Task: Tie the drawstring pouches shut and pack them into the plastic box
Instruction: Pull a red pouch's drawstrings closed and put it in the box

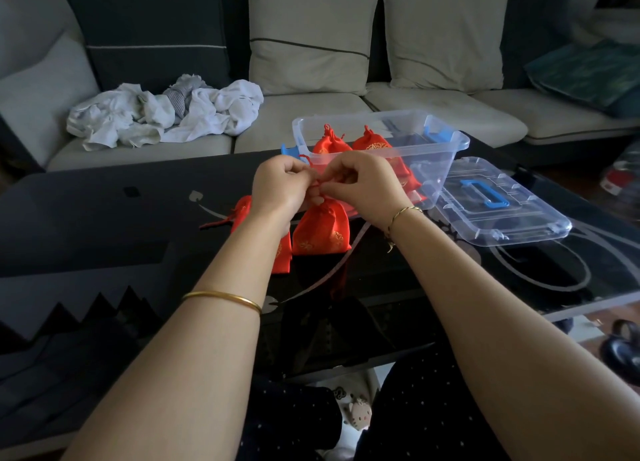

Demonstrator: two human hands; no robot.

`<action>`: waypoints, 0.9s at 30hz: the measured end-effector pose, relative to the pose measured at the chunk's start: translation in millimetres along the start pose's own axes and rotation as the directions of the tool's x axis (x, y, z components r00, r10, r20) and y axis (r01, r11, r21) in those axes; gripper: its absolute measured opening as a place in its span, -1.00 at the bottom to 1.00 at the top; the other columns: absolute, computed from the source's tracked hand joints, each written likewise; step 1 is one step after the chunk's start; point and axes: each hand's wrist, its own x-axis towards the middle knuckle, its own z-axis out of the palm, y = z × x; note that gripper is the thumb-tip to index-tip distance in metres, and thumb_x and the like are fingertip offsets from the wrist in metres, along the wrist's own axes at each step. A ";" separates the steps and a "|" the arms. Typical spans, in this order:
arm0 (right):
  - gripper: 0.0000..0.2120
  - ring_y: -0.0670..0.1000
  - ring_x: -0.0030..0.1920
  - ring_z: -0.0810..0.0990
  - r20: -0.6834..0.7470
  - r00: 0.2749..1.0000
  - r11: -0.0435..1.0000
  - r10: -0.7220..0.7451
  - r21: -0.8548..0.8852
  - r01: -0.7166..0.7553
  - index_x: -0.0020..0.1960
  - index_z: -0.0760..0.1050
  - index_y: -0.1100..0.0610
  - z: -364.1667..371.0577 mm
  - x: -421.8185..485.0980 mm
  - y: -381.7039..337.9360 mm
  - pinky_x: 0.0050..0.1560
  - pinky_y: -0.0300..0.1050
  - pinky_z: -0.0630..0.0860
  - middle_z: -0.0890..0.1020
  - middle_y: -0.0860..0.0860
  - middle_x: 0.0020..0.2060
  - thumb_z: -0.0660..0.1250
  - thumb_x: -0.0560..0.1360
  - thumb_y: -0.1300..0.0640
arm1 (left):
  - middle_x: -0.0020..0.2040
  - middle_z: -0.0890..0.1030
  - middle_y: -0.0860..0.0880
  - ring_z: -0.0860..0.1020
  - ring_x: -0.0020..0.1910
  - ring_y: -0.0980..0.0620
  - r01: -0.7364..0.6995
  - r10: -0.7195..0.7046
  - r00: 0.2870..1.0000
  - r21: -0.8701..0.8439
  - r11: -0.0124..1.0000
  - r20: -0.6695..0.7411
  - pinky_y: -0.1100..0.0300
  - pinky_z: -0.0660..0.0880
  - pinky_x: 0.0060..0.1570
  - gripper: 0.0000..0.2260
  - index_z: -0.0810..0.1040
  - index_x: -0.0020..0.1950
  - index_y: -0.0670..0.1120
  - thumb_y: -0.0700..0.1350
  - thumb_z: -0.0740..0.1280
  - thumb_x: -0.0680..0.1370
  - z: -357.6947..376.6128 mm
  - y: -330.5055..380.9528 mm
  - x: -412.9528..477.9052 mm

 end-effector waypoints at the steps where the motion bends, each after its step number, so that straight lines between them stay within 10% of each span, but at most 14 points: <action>1: -0.86 -0.08 -0.23 0.49 -0.007 1.000 1.000 -0.011 -0.016 0.011 -0.06 0.60 0.22 0.9 0.3 0.2 -0.09 -0.13 0.50 0.63 0.10 -0.20 0.44 0.38 0.24 | -0.43 0.59 -0.04 0.54 -0.54 0.09 0.003 -0.003 1.000 -0.001 1.000 -0.008 0.20 0.56 -0.40 -0.83 0.56 -0.29 -0.11 -0.26 0.35 0.50 -0.4 0.6 -0.1; 4: -0.86 -0.17 -0.27 0.42 -0.008 0.998 0.992 -0.068 -0.105 0.066 -0.05 0.62 0.20 3.7 2.5 0.4 -0.22 -0.40 0.36 0.59 0.01 -0.20 0.42 0.40 0.22 | -0.42 0.59 -0.07 0.54 -0.54 0.07 0.013 -0.013 1.000 -0.001 1.000 -0.013 0.19 0.54 -0.39 -0.84 0.56 -0.29 -0.14 -0.28 0.35 0.49 -0.7 1.7 -0.6; 9: -0.89 -0.04 -0.14 0.50 -0.001 0.995 0.975 -0.097 -0.199 0.095 -0.08 0.63 0.20 7.3 5.3 0.4 -0.12 -0.24 0.39 0.61 0.04 -0.14 0.36 0.42 0.22 | -0.40 0.61 -0.11 0.60 -0.39 -0.06 -0.005 0.005 1.000 0.003 1.000 -0.013 0.03 0.61 -0.19 -0.83 0.60 -0.31 -0.15 -0.29 0.33 0.47 -2.6 3.6 0.9; 13: -0.89 -0.12 -0.34 0.44 0.020 0.998 0.997 0.066 -0.045 -0.065 -0.22 0.60 0.19 9.2 6.0 4.3 -0.34 -0.36 0.36 0.54 -0.08 -0.39 0.35 0.46 0.19 | -0.03 0.61 -0.17 0.62 -0.02 -0.19 -0.030 0.032 0.999 0.042 0.999 -0.042 -0.12 0.56 0.04 -0.90 0.52 -0.05 -0.12 -0.23 0.30 0.46 -3.2 10.3 -0.2; 20: -0.75 -0.05 -0.48 0.30 0.067 0.940 0.878 0.336 0.338 -0.338 -0.37 0.47 0.25 7.6 6.6 8.5 -0.43 -0.20 0.29 0.41 0.07 -0.47 0.36 0.46 0.21 | -0.10 0.51 0.02 0.48 -0.15 0.13 -0.365 0.396 0.918 0.426 0.828 0.015 0.39 0.37 -0.18 -0.88 0.57 -0.18 0.01 -0.22 0.36 0.40 -11.5 17.6 -8.3; 27: -0.77 -0.01 -0.47 0.26 0.177 0.899 0.767 0.400 0.473 -0.435 -0.33 0.45 0.27 7.0 5.8 8.3 -0.43 -0.17 0.21 0.38 0.13 -0.43 0.32 0.49 0.23 | 0.12 0.49 -0.11 0.42 0.20 -0.11 -0.414 0.459 0.881 0.656 0.632 0.113 0.00 0.42 0.16 -0.89 0.68 -0.05 -0.06 -0.14 0.44 0.44 -7.6 6.4 -10.2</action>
